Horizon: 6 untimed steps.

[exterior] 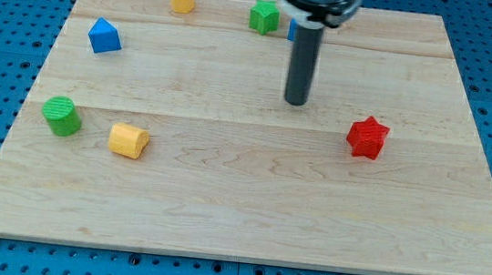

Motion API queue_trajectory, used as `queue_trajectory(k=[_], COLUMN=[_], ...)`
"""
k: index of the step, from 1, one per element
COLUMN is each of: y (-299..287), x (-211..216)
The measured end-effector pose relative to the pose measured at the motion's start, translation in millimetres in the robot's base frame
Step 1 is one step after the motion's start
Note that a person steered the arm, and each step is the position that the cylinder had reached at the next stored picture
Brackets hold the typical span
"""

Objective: Move arm towards blue cube

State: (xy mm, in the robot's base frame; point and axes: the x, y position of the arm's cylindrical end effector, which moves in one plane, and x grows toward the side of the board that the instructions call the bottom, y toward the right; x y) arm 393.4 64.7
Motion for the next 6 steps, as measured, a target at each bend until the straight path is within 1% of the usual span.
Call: queue_trajectory(k=[1, 3, 4, 6], y=[-27.4, -143.8, -162.6, -42.8], x=[0.2, 0.2, -18.9, -91.8])
